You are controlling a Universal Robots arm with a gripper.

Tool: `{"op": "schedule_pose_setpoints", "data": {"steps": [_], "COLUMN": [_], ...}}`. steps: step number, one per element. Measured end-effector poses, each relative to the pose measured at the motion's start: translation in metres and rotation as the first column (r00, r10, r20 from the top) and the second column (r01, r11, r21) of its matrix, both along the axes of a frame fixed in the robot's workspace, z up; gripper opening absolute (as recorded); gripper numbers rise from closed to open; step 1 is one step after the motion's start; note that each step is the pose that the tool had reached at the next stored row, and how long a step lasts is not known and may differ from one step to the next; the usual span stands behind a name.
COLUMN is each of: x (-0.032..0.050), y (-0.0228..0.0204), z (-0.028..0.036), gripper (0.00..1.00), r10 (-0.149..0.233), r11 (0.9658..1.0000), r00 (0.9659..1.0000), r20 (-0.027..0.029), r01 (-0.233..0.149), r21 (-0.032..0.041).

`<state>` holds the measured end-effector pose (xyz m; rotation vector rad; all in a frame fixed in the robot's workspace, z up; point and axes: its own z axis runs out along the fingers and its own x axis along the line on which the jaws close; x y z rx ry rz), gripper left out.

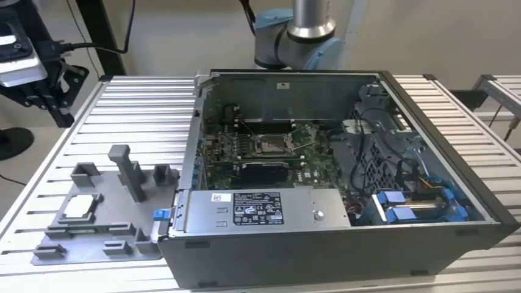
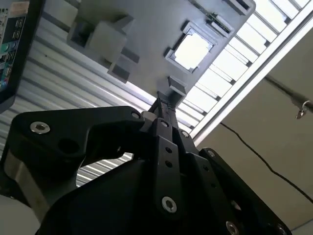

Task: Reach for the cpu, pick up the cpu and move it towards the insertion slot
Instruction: 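Reach for the cpu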

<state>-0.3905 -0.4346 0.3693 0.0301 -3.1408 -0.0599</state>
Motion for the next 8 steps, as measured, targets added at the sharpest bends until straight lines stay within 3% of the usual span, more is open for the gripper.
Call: {"op": "schedule_pose_setpoints", "data": {"steps": [8], "x": [-0.0004], "y": [-0.0365], "z": [-0.0002], "gripper": [0.00], "r10": [0.000], "r11": [1.0000], "r00": [1.0000], "r20": [0.0001], "r01": [0.000], "r21": [0.0000]}}
